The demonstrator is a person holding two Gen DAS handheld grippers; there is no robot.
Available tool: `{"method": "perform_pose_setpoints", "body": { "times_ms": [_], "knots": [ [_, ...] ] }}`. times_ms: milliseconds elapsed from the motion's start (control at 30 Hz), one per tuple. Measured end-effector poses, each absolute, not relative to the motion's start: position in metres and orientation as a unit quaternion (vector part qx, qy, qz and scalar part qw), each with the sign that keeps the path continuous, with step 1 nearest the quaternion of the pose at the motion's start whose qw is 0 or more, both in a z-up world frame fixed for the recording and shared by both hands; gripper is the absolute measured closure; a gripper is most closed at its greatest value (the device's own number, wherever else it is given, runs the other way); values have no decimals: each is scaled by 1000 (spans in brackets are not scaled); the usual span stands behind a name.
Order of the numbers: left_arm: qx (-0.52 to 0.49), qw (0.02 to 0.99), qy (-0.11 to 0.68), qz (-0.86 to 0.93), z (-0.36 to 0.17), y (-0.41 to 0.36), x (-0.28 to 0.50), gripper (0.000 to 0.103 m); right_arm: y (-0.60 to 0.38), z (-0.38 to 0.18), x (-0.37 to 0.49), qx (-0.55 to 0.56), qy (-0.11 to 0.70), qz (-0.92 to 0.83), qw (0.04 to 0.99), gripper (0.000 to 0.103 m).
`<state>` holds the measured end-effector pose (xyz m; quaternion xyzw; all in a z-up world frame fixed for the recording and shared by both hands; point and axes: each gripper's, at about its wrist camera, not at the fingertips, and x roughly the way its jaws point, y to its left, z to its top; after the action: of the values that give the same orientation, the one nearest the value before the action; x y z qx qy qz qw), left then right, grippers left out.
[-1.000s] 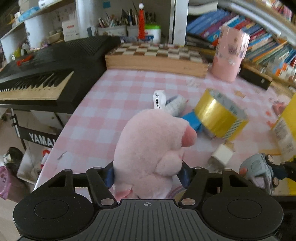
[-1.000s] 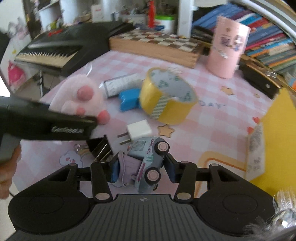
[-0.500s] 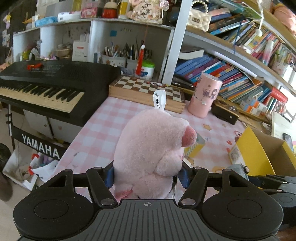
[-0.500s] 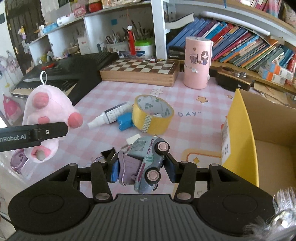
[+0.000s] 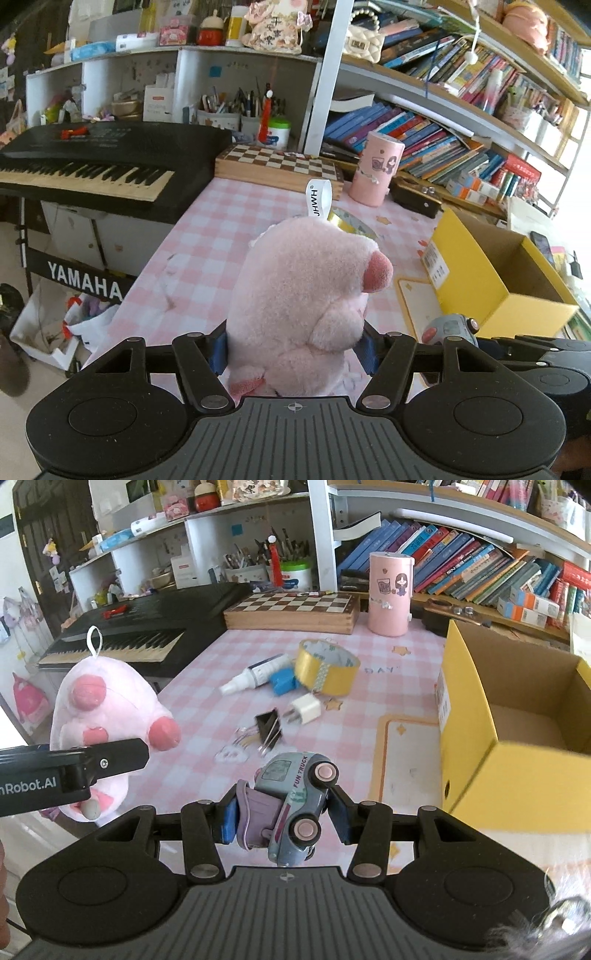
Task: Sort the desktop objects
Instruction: 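Lift and carry the pig and car toward the yellow box with both tools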
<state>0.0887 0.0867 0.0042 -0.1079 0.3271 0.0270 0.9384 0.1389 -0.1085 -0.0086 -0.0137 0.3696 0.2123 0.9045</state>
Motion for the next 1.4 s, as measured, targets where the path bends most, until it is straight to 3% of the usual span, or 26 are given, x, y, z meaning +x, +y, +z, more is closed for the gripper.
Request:
{"method": "perform_pose_setpoints", "body": {
  "times_ms": [367, 867, 1400],
  "knots": [
    [-105, 936, 337, -16, 3, 71, 32, 39, -129, -3, 61, 1, 358, 181, 916, 57],
    [-52, 924, 344, -160, 3, -12, 32, 39, -215, -13, 7, 70, 374, 50, 923, 57],
    [-24, 924, 317, -213, 13, -108, 74, 39, -317, -1, 37, 99, 351, -22, 931, 57]
  ]
}}
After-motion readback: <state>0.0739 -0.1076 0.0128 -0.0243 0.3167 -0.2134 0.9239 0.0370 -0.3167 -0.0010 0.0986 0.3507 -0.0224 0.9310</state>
